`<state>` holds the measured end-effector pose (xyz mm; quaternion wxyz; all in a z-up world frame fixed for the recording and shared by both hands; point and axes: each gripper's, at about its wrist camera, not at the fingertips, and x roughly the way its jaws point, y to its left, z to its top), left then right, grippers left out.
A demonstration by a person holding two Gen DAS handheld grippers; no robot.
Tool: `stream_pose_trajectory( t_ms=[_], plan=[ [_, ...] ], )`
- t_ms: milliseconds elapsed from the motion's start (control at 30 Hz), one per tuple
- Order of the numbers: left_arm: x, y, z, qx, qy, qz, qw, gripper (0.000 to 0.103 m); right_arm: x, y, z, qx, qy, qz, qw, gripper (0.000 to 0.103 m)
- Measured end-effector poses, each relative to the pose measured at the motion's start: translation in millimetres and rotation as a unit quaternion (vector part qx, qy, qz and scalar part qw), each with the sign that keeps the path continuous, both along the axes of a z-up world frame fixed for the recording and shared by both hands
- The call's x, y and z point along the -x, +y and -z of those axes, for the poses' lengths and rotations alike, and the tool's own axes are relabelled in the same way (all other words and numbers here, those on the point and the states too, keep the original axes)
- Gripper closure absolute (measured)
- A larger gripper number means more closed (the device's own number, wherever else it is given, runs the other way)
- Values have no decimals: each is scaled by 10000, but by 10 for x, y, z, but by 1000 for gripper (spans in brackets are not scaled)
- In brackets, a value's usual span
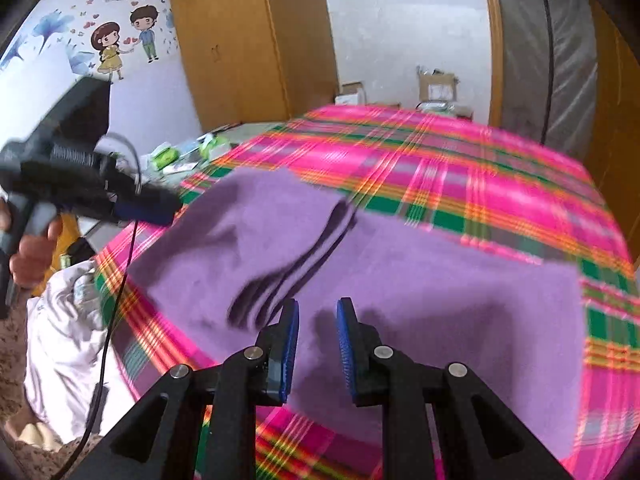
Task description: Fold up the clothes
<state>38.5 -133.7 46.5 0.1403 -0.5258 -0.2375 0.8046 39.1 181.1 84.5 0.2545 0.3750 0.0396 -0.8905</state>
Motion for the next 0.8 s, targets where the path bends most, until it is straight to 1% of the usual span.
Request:
stream_pose_trajectory(
  t_ms=[67, 133, 167, 200, 300, 367, 433, 500, 567, 667, 733, 800],
  plan=[
    [2, -3, 32, 149, 26, -40, 9999, 61, 78, 0, -12, -83, 24, 78, 9999, 82],
    [6, -12, 67, 270, 38, -77, 9996, 61, 191, -27, 111, -270, -142, 179, 9994, 82],
    [16, -33, 96, 231, 0, -84, 9997, 61, 236, -41, 197, -327, -275, 168, 9989, 82],
    [23, -47, 127, 184, -28, -86, 9998, 61, 246, -51, 256, -365, -313, 165, 9987, 82],
    [43, -84, 205, 223, -109, -143, 9996, 61, 153, -72, 327, -444, -121, 167, 9988, 82],
    [52, -100, 244, 278, -140, -185, 9993, 61, 87, -111, 329, -523, -68, 37, 9986, 82],
    [62, -110, 260, 260, -123, -185, 9994, 61, 90, -114, 300, -544, -209, 3, 9983, 82],
    [64, -112, 263, 361, -60, -194, 9991, 61, 110, -94, 237, -421, -330, 13, 9986, 82],
    [61, -115, 259, 510, 22, -213, 9985, 61, 123, -75, 155, -290, -262, 4, 9992, 81],
    [67, -192, 275, 465, 24, -299, 9985, 61, 147, -132, 211, -409, -293, 77, 9987, 81],
    [76, -254, 282, 543, 46, -396, 9977, 61, 176, -182, 289, -487, -395, 106, 9980, 81],
    [57, -323, 283, 575, 109, -482, 9971, 61, 153, -210, 330, -534, -315, 171, 9979, 80]
  ],
)
